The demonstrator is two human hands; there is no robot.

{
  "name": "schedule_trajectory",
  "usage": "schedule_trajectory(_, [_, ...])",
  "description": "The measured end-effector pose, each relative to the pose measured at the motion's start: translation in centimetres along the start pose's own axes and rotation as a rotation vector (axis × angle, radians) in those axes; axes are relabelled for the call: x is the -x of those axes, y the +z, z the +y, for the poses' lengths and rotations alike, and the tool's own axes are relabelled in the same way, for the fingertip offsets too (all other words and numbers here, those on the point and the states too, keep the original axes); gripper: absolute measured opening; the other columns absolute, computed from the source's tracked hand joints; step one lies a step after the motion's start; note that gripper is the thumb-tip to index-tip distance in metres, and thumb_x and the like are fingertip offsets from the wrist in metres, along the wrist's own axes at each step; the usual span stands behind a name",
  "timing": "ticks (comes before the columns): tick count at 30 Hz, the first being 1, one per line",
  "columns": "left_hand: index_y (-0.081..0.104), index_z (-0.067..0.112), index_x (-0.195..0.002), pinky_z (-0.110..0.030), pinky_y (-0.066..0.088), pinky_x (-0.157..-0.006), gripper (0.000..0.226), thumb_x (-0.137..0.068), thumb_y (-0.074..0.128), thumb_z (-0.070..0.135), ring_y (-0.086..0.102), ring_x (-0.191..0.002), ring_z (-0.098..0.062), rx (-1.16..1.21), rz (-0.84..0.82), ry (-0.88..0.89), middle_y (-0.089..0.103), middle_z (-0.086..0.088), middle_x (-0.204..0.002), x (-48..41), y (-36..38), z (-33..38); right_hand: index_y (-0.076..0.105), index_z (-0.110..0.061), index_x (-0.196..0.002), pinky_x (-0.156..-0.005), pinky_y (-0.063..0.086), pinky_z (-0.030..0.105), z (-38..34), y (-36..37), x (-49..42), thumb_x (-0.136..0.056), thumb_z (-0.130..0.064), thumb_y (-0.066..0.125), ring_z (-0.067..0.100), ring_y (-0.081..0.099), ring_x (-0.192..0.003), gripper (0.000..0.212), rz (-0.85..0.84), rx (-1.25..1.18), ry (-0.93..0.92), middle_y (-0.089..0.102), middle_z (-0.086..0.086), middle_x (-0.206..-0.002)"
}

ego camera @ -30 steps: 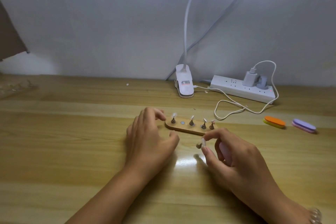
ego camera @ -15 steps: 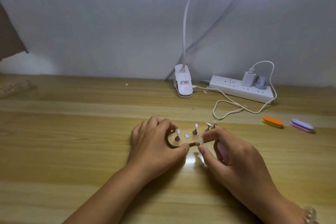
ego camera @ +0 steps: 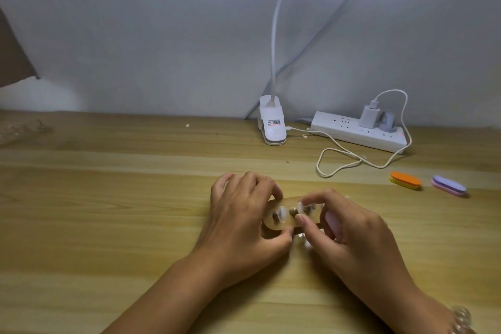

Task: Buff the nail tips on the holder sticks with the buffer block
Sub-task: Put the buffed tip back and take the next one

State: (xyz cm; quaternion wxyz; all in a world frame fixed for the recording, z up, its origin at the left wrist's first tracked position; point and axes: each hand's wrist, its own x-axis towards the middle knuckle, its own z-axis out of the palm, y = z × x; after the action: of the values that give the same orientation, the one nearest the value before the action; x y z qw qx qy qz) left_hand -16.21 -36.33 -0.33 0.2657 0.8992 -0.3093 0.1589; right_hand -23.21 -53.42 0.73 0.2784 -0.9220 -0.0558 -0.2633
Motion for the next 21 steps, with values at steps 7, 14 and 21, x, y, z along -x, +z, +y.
schedule_trajectory(7, [0.047, 0.039, -0.104, -0.031, 0.013, -0.116, 0.041, -0.071, 0.053, 0.063, 0.042, -0.103, 0.000, 0.004, -0.012, -0.045, 0.044, 0.021, -0.101, 0.0, 0.1, -0.1, 0.061, -0.033, -0.113, -0.048, 0.037, 0.031, -0.1, -0.1, 0.0, -0.079, -0.030, 0.071, 0.009, 0.043, -0.050, 0.035, -0.015, 0.037, 0.066, 0.042, -0.009, -0.054])
schedule_trajectory(14, [0.051, 0.042, -0.100, -0.031, 0.006, -0.117, 0.040, -0.066, 0.056, 0.063, 0.043, -0.109, 0.003, 0.008, 0.027, -0.110, 0.044, 0.023, -0.104, -0.1, 0.3, -0.4, 0.062, -0.032, -0.099, -0.050, 0.033, 0.031, 0.3, 0.1, -0.1, -0.083, -0.032, 0.069, 0.007, 0.037, -0.049, 0.017, -0.012, 0.027, 0.095, 0.041, -0.011, -0.052])
schedule_trajectory(21, [0.061, 0.043, -0.102, -0.019, 0.006, -0.103, 0.039, -0.065, 0.061, 0.058, 0.036, -0.113, 0.005, 0.082, 0.043, -0.343, 0.043, 0.025, -0.109, -0.6, 0.6, -1.6, 0.060, -0.033, -0.097, -0.052, 0.039, 0.032, 0.3, 0.1, -0.1, -0.083, -0.031, 0.070, 0.008, 0.039, -0.050, 0.017, -0.046, 0.028, 0.061, 0.049, -0.016, -0.063])
